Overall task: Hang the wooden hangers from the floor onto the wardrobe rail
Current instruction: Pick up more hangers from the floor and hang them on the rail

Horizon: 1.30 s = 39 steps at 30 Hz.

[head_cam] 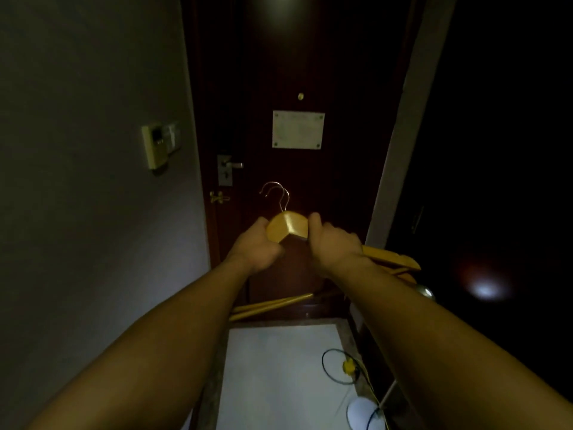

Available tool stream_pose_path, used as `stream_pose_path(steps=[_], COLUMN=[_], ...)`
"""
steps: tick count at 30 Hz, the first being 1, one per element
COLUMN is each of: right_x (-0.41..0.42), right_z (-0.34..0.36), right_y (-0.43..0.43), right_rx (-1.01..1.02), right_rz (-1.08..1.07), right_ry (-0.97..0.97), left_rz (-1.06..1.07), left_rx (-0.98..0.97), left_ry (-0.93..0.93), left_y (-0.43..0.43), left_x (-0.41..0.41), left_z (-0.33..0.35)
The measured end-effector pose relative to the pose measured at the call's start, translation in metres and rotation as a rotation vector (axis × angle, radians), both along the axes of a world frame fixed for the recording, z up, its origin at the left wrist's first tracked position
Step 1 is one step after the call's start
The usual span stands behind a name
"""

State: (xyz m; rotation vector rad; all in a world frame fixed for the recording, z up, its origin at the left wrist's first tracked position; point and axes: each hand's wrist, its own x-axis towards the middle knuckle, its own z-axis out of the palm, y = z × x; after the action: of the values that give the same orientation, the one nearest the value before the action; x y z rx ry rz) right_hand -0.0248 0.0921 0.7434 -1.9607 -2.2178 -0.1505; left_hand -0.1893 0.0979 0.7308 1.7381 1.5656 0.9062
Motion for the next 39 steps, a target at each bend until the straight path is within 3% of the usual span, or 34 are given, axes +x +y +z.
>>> stream_pose_path(steps=[7,17,21,25,29,35,39], right_x=[0.050,0.188,0.238,0.281,0.325,0.376,0.404], right_z=[0.040,0.060,0.083,0.114,0.131,0.139,0.137], right_y=[-0.036,-0.158,-0.221,-0.294,-0.372,-0.483,-0.546], right_rx=[0.166,0.164,0.174,0.082,0.160,0.074,0.135], right_rz=[-0.111,-0.524,-0.576,-0.586,-0.684,-0.893,-1.069], right_ry=[0.041,0.028,0.002,0.114,0.188,0.090,0.000], left_rz=[-0.094,-0.372,-0.480,-0.596,-0.737,-0.937,-1.077], left_rx=[0.075,0.144,0.180,0.205,0.233,0.234,0.261], left_ry=[-0.001,0.016,-0.012,-0.048,-0.080,-0.104,-0.112], left_y=[-0.013,-0.065,-0.108,-0.155,-0.213,-0.299,-0.351], left_x=[0.044,0.158,0.216,0.275,0.344,0.441,0.498], left_z=[0.043,0.069,0.085,0.106,0.120,0.121,0.125])
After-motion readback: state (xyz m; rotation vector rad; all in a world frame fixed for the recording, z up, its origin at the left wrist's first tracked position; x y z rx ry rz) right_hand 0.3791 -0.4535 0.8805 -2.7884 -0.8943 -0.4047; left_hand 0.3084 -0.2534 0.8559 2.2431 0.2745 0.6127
